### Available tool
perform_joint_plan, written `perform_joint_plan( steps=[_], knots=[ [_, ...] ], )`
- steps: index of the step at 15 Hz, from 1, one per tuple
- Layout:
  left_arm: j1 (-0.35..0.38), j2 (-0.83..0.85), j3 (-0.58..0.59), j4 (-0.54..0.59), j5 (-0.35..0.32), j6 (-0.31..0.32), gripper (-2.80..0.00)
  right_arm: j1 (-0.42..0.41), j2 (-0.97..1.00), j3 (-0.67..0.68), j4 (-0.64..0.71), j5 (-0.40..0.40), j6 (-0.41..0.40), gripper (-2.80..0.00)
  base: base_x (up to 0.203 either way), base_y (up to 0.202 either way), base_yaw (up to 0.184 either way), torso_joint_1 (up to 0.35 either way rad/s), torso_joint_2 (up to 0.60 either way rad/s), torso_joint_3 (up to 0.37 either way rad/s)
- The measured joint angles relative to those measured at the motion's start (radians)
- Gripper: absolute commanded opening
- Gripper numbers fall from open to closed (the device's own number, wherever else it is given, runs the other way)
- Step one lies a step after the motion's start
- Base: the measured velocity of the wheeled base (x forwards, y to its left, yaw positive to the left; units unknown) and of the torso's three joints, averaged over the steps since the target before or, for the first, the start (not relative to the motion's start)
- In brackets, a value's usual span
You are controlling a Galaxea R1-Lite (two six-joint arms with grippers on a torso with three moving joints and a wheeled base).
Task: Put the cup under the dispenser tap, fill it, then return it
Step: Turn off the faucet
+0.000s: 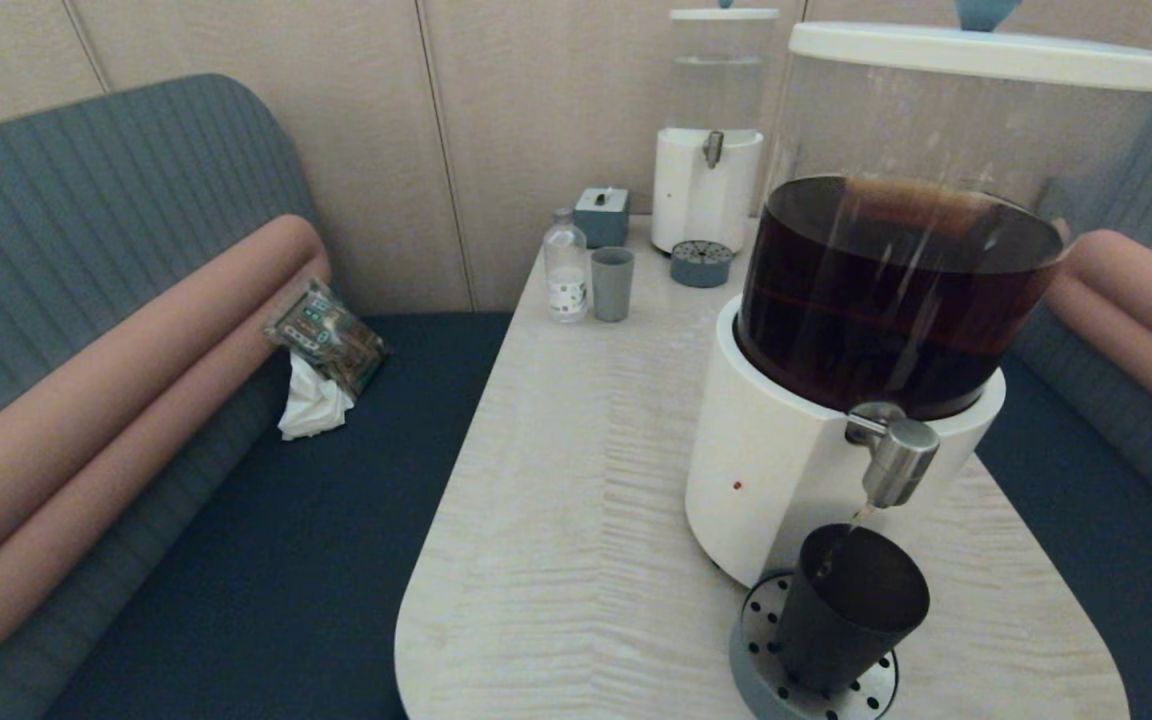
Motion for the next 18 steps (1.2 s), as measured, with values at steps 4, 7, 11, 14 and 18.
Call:
perform_joint_plan(
  steps=[4,7,11,14,18],
  knots=[
    [0.0,0.0,0.0,0.0,0.0,-0.001,-2.8,0.0,0.0,0.015,0.0,-0.001,0.003,-2.8,0.0,0.0,0.0,0.0,0.0,0.0],
    [0.0,0.0,0.0,0.001,0.0,0.002,-2.8,0.0,0.0,0.016,-0.001,-0.001,0.005,-2.8,0.0,0.0,0.0,0.0,0.0,0.0],
    [0.0,0.0,0.0,-0.003,0.003,0.001,-2.8,0.0,0.0,0.018,-0.011,-0.004,0.03,-2.8,0.0,0.0,0.0,0.0,0.0,0.0],
    [0.0,0.004,-0.017,0.013,-0.022,-0.019,-2.8,0.0,0.0,0.018,-0.011,-0.004,0.031,-2.8,0.0,0.0,0.0,0.0,0.0,0.0],
    [0.0,0.155,-0.315,0.11,-0.15,-0.089,-2.8,0.0,0.0,0.018,-0.011,-0.004,0.031,-2.8,0.0,0.0,0.0,0.0,0.0,0.0]
  ],
)
